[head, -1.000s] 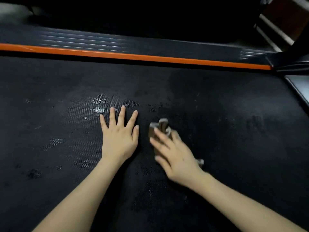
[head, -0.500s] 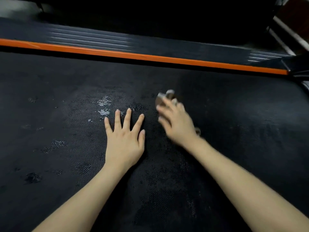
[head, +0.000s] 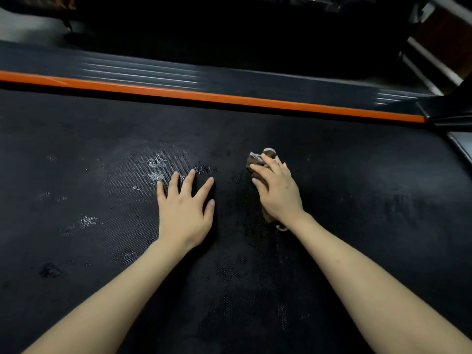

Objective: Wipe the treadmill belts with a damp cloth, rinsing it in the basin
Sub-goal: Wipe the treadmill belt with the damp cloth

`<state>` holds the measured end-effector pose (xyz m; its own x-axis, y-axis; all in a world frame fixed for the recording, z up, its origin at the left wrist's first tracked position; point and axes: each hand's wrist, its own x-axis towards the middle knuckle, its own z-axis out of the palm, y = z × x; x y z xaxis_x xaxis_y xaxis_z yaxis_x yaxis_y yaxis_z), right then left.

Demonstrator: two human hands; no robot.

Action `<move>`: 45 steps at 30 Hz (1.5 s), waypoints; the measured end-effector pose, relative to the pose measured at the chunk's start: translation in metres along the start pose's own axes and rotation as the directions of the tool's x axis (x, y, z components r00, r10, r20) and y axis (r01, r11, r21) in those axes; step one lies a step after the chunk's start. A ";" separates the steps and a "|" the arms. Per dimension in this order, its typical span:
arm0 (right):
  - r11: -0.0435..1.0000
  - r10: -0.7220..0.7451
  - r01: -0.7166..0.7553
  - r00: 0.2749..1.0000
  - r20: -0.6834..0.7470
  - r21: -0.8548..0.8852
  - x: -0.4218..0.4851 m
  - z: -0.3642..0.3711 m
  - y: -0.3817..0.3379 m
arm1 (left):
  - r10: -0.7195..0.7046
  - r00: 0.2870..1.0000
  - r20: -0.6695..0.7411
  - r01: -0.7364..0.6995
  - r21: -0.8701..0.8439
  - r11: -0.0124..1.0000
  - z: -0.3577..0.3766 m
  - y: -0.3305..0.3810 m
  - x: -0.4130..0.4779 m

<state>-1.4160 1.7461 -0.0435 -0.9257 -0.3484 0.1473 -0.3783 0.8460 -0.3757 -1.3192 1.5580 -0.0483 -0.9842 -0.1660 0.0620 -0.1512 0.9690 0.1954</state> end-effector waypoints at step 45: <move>0.970 0.235 -0.243 0.952 -0.195 -0.023 0.150 0.007 0.032 | 0.027 0.999 -0.035 -0.026 0.046 0.999 0.009 -0.032 0.058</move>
<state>-1.5671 1.7184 -0.0398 -0.9714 -0.0545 0.2310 -0.1416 0.9143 -0.3795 -1.3724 1.5191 -0.0597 -0.9840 -0.1459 0.1020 -0.1300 0.9804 0.1484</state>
